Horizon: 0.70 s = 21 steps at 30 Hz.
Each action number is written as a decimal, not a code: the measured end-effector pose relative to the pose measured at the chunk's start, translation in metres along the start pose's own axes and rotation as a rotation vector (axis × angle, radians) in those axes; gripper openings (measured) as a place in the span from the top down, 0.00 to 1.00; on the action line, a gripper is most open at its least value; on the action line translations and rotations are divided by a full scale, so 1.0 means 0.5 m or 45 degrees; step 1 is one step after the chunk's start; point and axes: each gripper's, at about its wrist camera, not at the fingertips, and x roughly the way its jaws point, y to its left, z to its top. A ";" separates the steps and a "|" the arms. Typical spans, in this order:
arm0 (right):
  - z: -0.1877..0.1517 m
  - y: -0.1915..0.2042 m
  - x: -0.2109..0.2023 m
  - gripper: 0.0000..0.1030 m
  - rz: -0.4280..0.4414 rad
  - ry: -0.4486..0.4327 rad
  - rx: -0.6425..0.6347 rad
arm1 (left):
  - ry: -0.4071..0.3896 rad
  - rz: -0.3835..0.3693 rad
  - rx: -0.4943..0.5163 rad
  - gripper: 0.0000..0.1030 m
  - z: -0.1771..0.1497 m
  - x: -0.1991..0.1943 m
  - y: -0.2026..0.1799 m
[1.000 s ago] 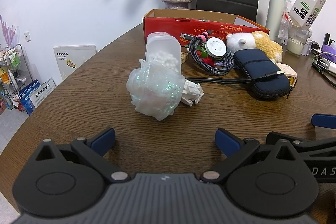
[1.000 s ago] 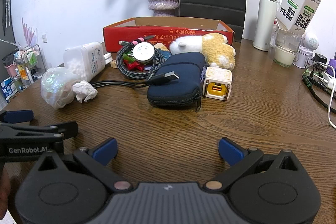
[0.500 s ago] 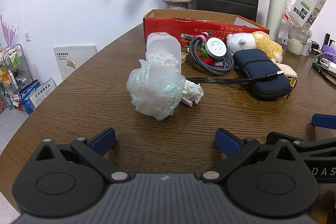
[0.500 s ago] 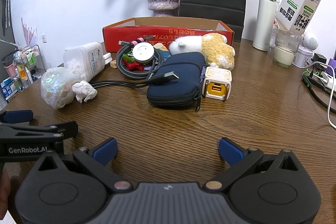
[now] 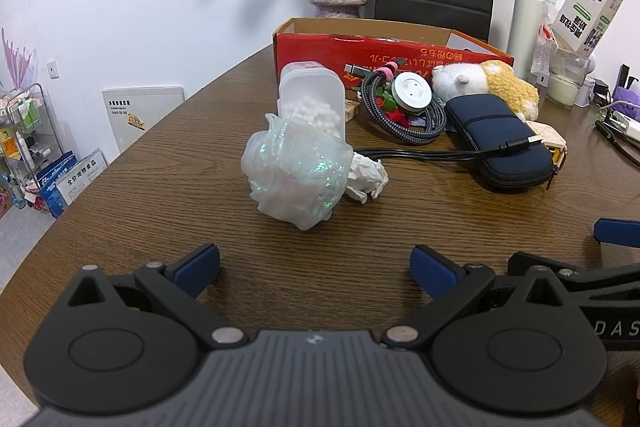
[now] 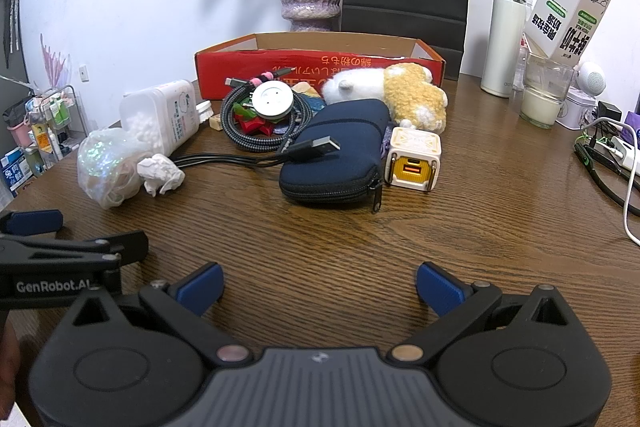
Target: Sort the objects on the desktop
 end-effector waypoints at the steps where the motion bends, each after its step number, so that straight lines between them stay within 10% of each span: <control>1: 0.000 -0.001 0.000 0.00 0.001 0.000 0.001 | 0.000 0.001 0.001 0.00 0.001 0.000 0.000; 8: 0.003 -0.019 -0.006 0.00 0.018 -0.025 0.070 | 0.000 -0.038 0.038 0.00 0.012 0.004 0.001; 15: 0.075 -0.055 -0.059 0.07 0.015 -0.244 0.097 | -0.360 0.019 -0.061 0.00 0.107 -0.034 0.027; 21: 0.190 -0.043 0.023 0.20 -0.016 -0.216 -0.050 | -0.210 -0.063 -0.025 0.05 0.208 0.089 0.020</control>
